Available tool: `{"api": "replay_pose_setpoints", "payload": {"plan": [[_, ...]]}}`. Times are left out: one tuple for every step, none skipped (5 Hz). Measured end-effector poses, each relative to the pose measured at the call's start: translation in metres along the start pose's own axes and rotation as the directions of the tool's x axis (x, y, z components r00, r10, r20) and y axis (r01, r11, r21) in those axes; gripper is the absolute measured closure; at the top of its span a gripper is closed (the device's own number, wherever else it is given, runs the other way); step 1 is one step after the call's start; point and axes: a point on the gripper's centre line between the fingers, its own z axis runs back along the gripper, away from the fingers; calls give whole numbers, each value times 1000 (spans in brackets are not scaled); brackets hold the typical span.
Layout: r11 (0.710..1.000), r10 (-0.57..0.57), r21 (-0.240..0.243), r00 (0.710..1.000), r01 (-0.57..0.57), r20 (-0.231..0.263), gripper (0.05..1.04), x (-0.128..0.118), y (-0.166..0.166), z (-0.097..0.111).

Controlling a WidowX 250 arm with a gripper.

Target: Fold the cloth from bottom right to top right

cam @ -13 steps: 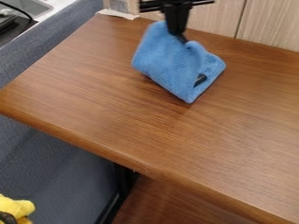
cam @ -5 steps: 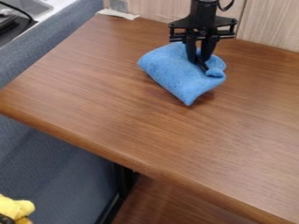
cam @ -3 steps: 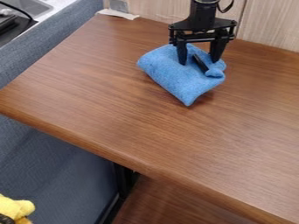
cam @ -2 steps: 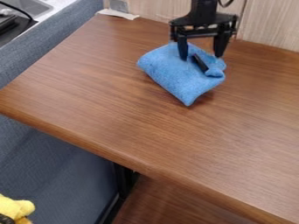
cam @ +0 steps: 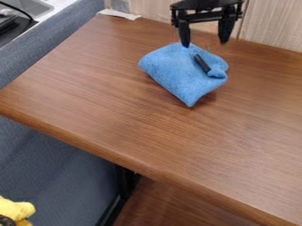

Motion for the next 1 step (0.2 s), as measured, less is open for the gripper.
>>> {"api": "replay_pose_setpoints", "payload": {"plan": [[999, 35, 6, 999, -35, -17, 84, -11, 7, 15]]}}
